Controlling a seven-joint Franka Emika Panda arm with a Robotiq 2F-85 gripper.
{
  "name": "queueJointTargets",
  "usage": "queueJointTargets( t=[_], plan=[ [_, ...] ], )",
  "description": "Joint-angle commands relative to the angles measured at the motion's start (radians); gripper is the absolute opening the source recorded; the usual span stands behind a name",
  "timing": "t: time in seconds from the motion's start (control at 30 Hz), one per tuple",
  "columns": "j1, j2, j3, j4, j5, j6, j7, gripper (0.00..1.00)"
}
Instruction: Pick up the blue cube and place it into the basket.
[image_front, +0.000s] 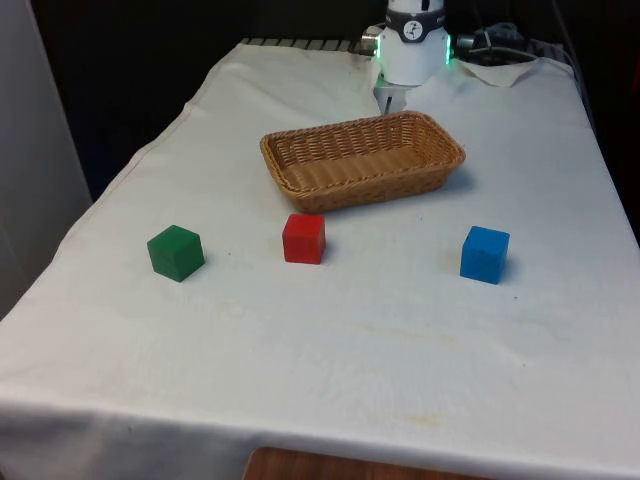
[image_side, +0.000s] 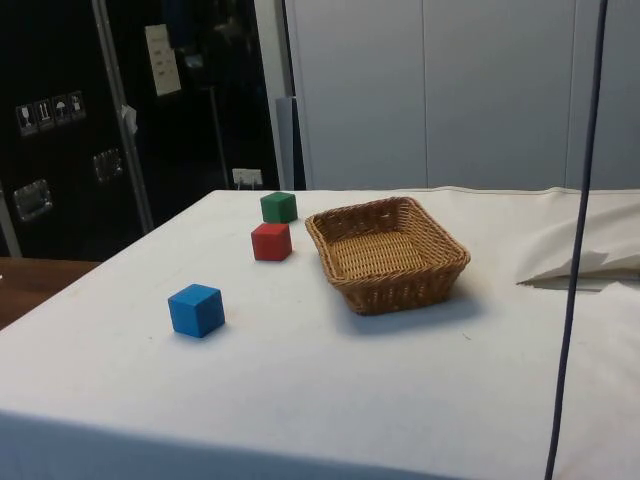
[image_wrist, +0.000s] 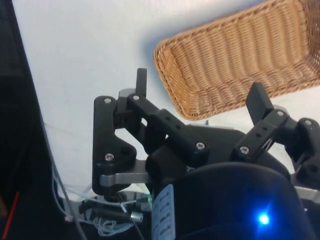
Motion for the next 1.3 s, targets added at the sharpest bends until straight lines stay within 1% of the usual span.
queueJointTargets(
  t=[0.0,0.03,0.13,0.17,0.3,0.33,0.37,0.4,0.43,0.63,0.67,0.7,0.73,0.87,0.93,0.97,1.0,1.03,1.13,1.23,1.27],
  plan=[
    [0.001,0.008,0.003,0.005,-0.004,0.003,0.007,1.00],
    [0.005,0.025,0.006,0.019,-0.015,0.008,0.026,1.00],
    [0.006,0.047,0.015,0.033,-0.022,0.016,0.045,1.00],
    [0.009,0.062,0.021,0.039,-0.026,0.025,0.058,1.00],
    [0.012,0.089,0.037,0.046,-0.037,0.045,0.082,1.00],
    [0.012,0.095,0.041,0.046,-0.040,0.051,0.087,1.00],
    [0.007,0.089,0.042,0.043,-0.033,0.045,0.077,1.00],
    [0.012,0.101,0.045,0.047,-0.042,0.056,0.091,1.00],
    [0.014,0.112,0.052,0.046,-0.047,0.072,0.102,1.00],
    [0.019,0.149,0.073,0.050,-0.064,0.110,0.133,1.00],
    [0.012,0.141,0.076,0.044,-0.056,0.106,0.123,1.00],
    [0.021,0.157,0.077,0.053,-0.068,0.116,0.140,1.00],
    [0.022,0.172,0.086,0.059,-0.078,0.127,0.154,1.00],
    [0.023,0.205,0.104,0.079,-0.098,0.142,0.179,1.00],
    [0.017,0.208,0.111,0.084,-0.102,0.141,0.181,1.00],
    [0.016,0.207,0.112,0.083,-0.102,0.142,0.180,1.00],
    [0.017,0.215,0.112,0.088,-0.102,0.141,0.179,1.00],
    [0.016,0.207,0.112,0.082,-0.102,0.143,0.181,1.00],
    [0.017,0.211,0.113,0.079,-0.103,0.147,0.183,1.00],
    [0.018,0.225,0.113,0.078,-0.104,0.160,0.183,1.00],
    [0.017,0.240,0.112,0.080,-0.104,0.175,0.181,1.00]
  ],
)
